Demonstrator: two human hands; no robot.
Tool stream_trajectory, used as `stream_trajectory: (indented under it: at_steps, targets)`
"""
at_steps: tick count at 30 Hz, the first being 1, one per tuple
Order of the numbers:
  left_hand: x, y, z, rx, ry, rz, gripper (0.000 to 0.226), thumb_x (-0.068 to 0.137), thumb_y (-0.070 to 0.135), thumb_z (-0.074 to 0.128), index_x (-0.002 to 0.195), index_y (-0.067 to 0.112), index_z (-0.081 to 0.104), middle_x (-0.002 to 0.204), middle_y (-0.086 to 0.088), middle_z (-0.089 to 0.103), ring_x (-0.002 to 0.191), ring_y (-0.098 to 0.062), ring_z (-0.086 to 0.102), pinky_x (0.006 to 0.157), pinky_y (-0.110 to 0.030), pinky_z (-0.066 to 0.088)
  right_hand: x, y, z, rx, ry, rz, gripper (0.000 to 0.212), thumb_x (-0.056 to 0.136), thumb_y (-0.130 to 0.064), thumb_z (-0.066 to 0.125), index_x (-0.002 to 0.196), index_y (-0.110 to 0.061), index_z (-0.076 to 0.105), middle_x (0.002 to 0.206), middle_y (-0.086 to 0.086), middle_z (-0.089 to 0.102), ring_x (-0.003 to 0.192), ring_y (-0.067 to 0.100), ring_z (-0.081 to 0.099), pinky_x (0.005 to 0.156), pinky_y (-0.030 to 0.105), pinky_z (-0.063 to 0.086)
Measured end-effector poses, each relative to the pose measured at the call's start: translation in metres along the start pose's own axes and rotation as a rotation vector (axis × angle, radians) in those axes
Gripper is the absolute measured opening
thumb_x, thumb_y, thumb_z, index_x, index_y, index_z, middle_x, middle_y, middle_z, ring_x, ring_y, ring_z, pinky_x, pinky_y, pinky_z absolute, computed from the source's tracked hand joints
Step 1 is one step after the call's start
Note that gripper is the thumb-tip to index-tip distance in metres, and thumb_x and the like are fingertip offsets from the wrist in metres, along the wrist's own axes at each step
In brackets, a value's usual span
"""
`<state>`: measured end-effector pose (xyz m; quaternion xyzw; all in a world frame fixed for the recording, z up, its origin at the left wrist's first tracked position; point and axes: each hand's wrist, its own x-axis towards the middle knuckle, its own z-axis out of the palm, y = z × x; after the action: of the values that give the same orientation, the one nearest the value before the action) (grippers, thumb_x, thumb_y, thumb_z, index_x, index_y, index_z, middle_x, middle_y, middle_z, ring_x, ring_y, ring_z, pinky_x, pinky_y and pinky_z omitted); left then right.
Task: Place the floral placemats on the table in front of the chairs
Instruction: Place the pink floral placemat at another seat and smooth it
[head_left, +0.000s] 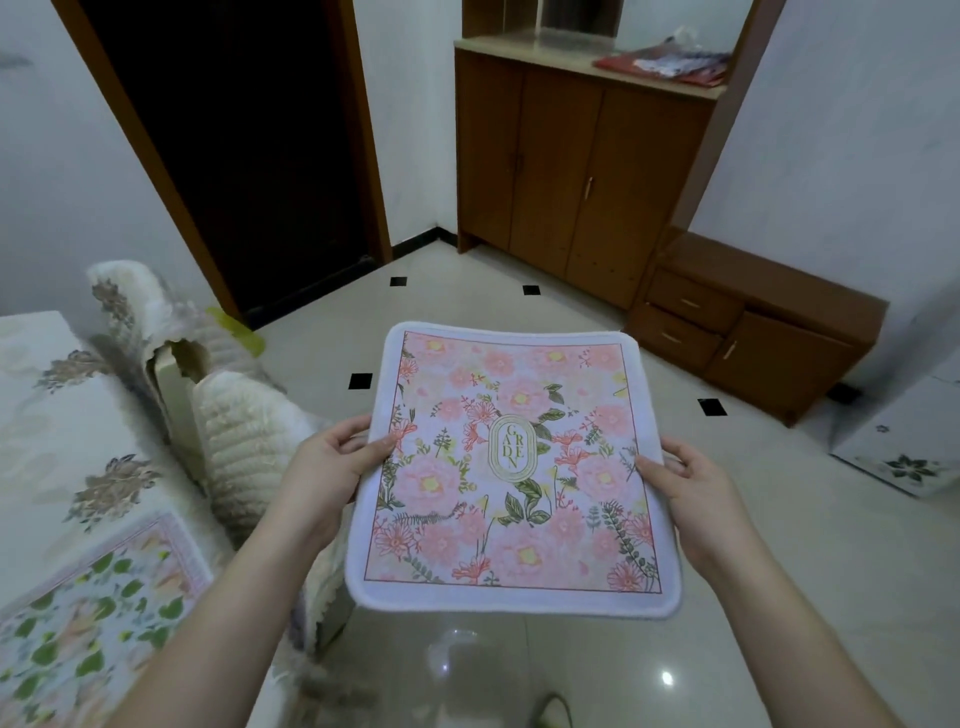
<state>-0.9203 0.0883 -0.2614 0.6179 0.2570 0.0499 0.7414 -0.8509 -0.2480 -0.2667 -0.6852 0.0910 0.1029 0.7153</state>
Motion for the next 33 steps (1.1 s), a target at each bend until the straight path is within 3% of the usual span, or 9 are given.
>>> stream_trajectory:
  at_steps: [9, 14, 21, 26, 29, 33]
  targets:
    - [0.080, 0.017, 0.070, -0.025, 0.116, 0.004, 0.026, 0.086, 0.006, 0.071, 0.111, 0.009, 0.066, 0.093, -0.011, 0.077, 0.070, -0.028, 0.074, 0.071, -0.048, 0.061, 0.124, -0.035, -0.021, -0.016, -0.102, 0.010, 0.024, 0.093, -0.004, 0.061, 0.115, -0.014, 0.061, 0.096, 0.007, 0.077, 0.081, 0.030, 0.074, 0.070, 0.045, 0.061]
    - [0.111, 0.025, 0.075, -0.055, 0.188, 0.011, 0.022, 0.087, 0.005, 0.069, 0.108, 0.010, 0.067, 0.092, -0.012, 0.077, 0.068, -0.027, 0.074, 0.065, -0.044, 0.062, 0.179, -0.050, -0.002, -0.044, -0.166, 0.003, 0.023, 0.093, -0.006, 0.063, 0.112, -0.017, 0.061, 0.095, 0.005, 0.077, 0.082, 0.030, 0.074, 0.074, 0.048, 0.060]
    - [0.173, 0.043, 0.048, -0.075, 0.281, 0.043, 0.022, 0.087, 0.007, 0.070, 0.109, 0.012, 0.069, 0.095, -0.014, 0.076, 0.070, -0.028, 0.074, 0.062, -0.042, 0.062, 0.253, -0.061, 0.063, -0.088, -0.242, 0.014, 0.025, 0.092, -0.005, 0.063, 0.115, -0.015, 0.062, 0.096, 0.006, 0.077, 0.083, 0.032, 0.074, 0.076, 0.051, 0.060]
    - [0.223, 0.063, 0.016, -0.106, 0.314, 0.067, 0.022, 0.086, 0.007, 0.071, 0.107, 0.014, 0.069, 0.099, -0.016, 0.075, 0.080, -0.033, 0.072, 0.078, -0.051, 0.059, 0.305, -0.076, 0.126, -0.154, -0.299, 0.005, 0.029, 0.094, -0.006, 0.061, 0.122, -0.012, 0.059, 0.095, 0.007, 0.077, 0.081, 0.031, 0.074, 0.075, 0.050, 0.060]
    - [0.250, 0.080, -0.001, -0.107, 0.324, 0.073, 0.022, 0.088, 0.007, 0.069, 0.109, 0.013, 0.067, 0.094, -0.011, 0.077, 0.073, -0.027, 0.074, 0.067, -0.043, 0.062, 0.328, -0.092, 0.159, -0.156, -0.341, 0.014, 0.027, 0.095, -0.007, 0.060, 0.121, -0.014, 0.059, 0.098, 0.008, 0.076, 0.083, 0.032, 0.074, 0.073, 0.047, 0.061]
    - [0.282, 0.101, -0.019, -0.101, 0.338, 0.093, 0.022, 0.088, 0.007, 0.069, 0.108, 0.015, 0.066, 0.095, -0.011, 0.077, 0.073, -0.026, 0.074, 0.065, -0.041, 0.063, 0.358, -0.111, 0.196, -0.138, -0.381, 0.010, 0.026, 0.095, -0.007, 0.059, 0.119, -0.017, 0.058, 0.100, 0.008, 0.076, 0.085, 0.033, 0.074, 0.071, 0.045, 0.061]
